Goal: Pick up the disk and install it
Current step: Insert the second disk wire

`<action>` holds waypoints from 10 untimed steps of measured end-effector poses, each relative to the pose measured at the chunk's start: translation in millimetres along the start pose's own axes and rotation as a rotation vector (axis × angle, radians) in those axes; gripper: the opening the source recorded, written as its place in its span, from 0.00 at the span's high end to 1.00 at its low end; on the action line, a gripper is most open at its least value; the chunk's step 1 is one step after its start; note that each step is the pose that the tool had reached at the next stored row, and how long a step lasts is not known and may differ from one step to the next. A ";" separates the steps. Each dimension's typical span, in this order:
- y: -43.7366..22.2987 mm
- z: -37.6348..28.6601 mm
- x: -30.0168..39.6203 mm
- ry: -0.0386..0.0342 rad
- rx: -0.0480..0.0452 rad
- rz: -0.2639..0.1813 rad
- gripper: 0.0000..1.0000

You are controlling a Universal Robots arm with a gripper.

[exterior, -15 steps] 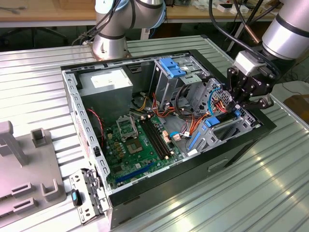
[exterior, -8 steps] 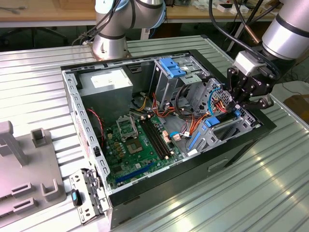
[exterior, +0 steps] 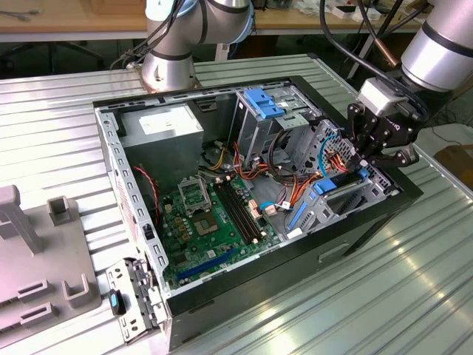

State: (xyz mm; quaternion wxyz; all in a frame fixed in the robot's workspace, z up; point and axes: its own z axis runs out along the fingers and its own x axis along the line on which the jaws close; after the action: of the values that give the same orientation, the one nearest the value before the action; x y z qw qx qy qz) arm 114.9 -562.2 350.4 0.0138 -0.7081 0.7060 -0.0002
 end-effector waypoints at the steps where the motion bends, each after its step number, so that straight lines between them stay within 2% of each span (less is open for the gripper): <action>1: 0.0 -0.1 0.0 0.0001 0.0000 0.000 0.89; 2: 0.0 -1.5 -0.1 0.0003 0.0000 0.000 0.89; 4: -0.3 -14.7 -0.3 -0.0001 0.0000 0.000 0.89; 7: -0.6 -29.4 -1.4 0.0000 0.0000 0.000 0.89; 8: -0.8 -35.9 -3.6 -0.0002 -0.0002 0.000 0.89; 10: -0.4 -37.6 -8.1 -0.0001 -0.0011 0.000 0.89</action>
State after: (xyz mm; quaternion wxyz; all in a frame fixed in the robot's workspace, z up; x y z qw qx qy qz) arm 114.5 -554.8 388.2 0.0135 -0.7081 0.7060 0.0002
